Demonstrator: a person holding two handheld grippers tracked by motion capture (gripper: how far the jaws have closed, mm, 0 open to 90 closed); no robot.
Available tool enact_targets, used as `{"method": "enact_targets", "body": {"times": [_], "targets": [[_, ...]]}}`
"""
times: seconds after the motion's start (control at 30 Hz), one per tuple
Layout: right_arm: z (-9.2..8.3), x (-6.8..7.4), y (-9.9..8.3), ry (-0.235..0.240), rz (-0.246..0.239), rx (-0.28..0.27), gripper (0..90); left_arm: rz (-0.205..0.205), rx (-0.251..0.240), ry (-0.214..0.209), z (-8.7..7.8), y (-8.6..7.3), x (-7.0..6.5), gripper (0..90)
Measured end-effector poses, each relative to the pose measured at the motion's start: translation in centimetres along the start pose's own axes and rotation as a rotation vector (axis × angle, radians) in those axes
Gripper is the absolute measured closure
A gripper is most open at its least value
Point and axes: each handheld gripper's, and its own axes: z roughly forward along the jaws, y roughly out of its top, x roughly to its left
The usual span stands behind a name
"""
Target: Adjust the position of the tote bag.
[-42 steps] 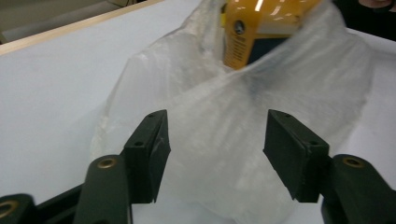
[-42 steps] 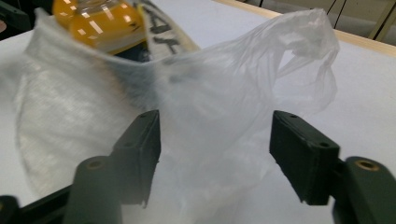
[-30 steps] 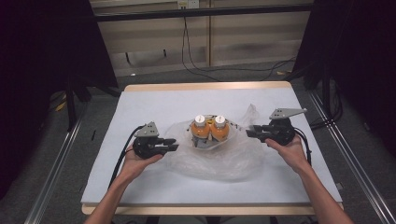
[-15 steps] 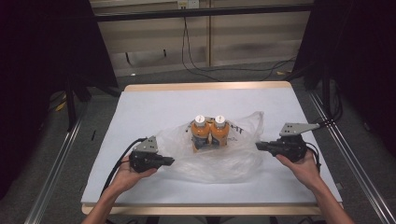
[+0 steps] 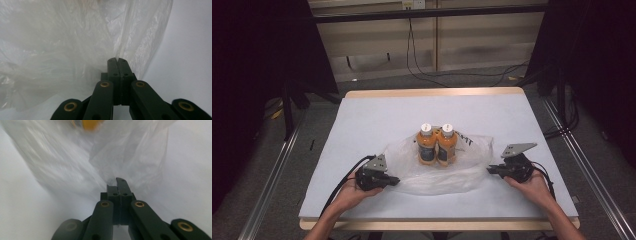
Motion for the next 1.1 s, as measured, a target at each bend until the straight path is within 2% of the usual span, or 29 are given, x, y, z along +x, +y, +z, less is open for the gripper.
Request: {"method": "enact_targets", "body": {"times": [0.03, 0.07, 0.13, 0.2, 0.23, 0.27, 0.33, 0.37, 0.47, 0.53, 0.6, 0.63, 0.7, 0.73, 0.83, 0.87, 0.93, 0.97, 1.1], "targets": [[0.2, 0.0, -0.2, 0.001, -0.001, 0.001, 90.0, -0.007, -0.004, -0.001, 0.0, -0.1, 0.1, 90.0], [0.1, -0.3, -0.3, 0.014, 0.034, -0.006, 90.0, -0.01, -0.004, 0.005, 0.0, -0.1, 0.2, 90.0], [0.1, -0.9, -0.5, 0.041, 0.064, -0.022, 90.0, -0.016, -0.01, 0.011, 0.0, -0.1, 0.2, 90.0], [0.2, -0.9, -0.5, 0.041, 0.063, -0.024, 90.0, -0.028, -0.024, 0.007, 0.0, -0.3, 0.1, 89.4], [0.1, -0.7, -0.5, 0.041, 0.058, -0.025, 86.2, -0.036, -0.031, 0.012, 0.0, -0.3, 0.0, 87.3], [0.0, -0.6, -0.5, 0.041, 0.053, -0.028, 78.8, -0.04, -0.04, 0.009, -0.2, -0.2, -0.1, 81.7], [-0.5, -0.5, -0.3, 0.034, 0.053, -0.045, 69.9, -0.048, -0.062, 0.005, -0.6, 0.0, -0.4, 68.0], [-0.9, -0.6, -0.1, 0.036, 0.049, -0.056, 66.3, -0.038, -0.074, 0.007, -0.8, 0.3, -0.6, 66.2], [-2.2, -0.9, 0.2, 0.031, 0.076, -0.117, 56.8, -0.046, -0.107, 0.007, -1.2, 0.7, -0.8, 57.8], [-3.1, -1.0, 0.5, 0.031, 0.092, -0.156, 52.6, -0.049, -0.125, 0.01, -1.6, 1.0, -0.9, 54.2], [-4.0, -0.8, 0.8, 0.015, 0.088, -0.185, 48.7, -0.055, -0.149, 0.012, -2.0, 1.3, -0.9, 45.8], [-4.3, -0.7, 1.0, 0.011, 0.089, -0.197, 47.6, -0.057, -0.165, 0.021, -2.5, 1.4, -0.9, 44.5], [-5.2, -0.4, 1.5, -0.008, 0.085, -0.223, 45.0, -0.067, -0.209, 0.032, -3.3, 1.7, -0.8, 45.0], [-5.7, -0.3, 1.8, -0.027, 0.08, -0.231, 44.0, -0.061, -0.215, 0.032, -3.6, 1.9, -0.7, 47.9], [-6.3, -0.3, 2.1, -0.027, 0.074, -0.248, 44.6, -0.063, -0.237, 0.046, -4.4, 2.3, -0.4, 59.1], [-6.6, -0.3, 2.3, -0.042, 0.072, -0.256, 46.3, -0.061, -0.259, 0.049, -4.7, 2.6, -0.3, 59.1], [-7.4, -0.3, 3.0, -0.037, 0.055, -0.288, 59.7, -0.049, -0.263, 0.052, -4.6, 3.5, 0.1, 69.9], [-7.4, -0.3, 3.3, -0.038, 0.051, -0.289, 66.8, -0.035, -0.256, 0.048, -4.4, 3.9, 0.2, 72.2], [-6.4, 0.2, 4.8, 0.013, 0.02, -0.279, 74.9, 0.008, -0.235, 0.059, -3.2, 5.3, 0.3, 82.1]]}}
